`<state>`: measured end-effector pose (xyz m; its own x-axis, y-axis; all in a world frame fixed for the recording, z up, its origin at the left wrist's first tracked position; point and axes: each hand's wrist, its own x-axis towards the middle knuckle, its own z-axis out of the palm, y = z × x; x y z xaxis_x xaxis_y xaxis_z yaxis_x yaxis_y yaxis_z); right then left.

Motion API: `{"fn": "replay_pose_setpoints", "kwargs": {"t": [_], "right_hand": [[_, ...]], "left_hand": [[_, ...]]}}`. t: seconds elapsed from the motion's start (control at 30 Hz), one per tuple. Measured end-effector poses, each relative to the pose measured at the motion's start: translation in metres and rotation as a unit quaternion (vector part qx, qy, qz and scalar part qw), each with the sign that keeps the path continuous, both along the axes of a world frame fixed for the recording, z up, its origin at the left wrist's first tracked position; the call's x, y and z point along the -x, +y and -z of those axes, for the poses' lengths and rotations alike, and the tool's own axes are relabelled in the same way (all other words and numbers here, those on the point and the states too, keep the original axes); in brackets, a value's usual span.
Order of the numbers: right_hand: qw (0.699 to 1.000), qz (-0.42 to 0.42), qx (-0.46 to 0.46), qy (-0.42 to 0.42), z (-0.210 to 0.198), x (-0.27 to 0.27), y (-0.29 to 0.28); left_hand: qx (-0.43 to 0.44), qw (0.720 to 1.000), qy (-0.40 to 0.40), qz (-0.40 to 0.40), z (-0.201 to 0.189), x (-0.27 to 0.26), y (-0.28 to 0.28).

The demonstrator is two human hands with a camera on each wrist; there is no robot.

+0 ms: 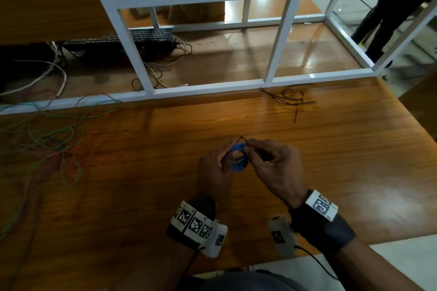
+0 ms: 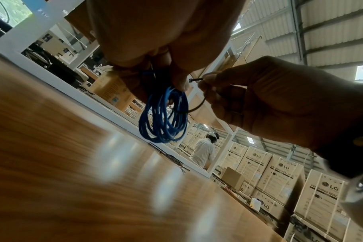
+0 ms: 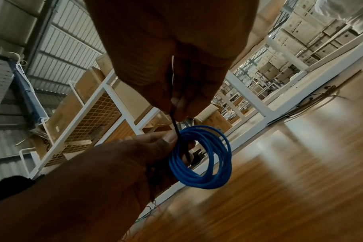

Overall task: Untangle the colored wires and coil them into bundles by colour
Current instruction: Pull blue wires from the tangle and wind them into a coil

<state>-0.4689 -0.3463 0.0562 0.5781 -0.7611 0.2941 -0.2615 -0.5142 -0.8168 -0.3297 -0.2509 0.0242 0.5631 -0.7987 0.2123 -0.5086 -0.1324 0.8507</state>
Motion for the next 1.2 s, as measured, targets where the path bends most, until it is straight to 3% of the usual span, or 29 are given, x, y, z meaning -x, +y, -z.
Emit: {"fn": "replay_pose_setpoints", "kwargs": {"t": [1.2], "right_hand": [[1.000, 0.019, 0.015, -0.002, 0.003, -0.005, 0.007]], "left_hand": [[0.005, 1.000, -0.025, 0.018, -0.011, -0.004, 0.003]]}}
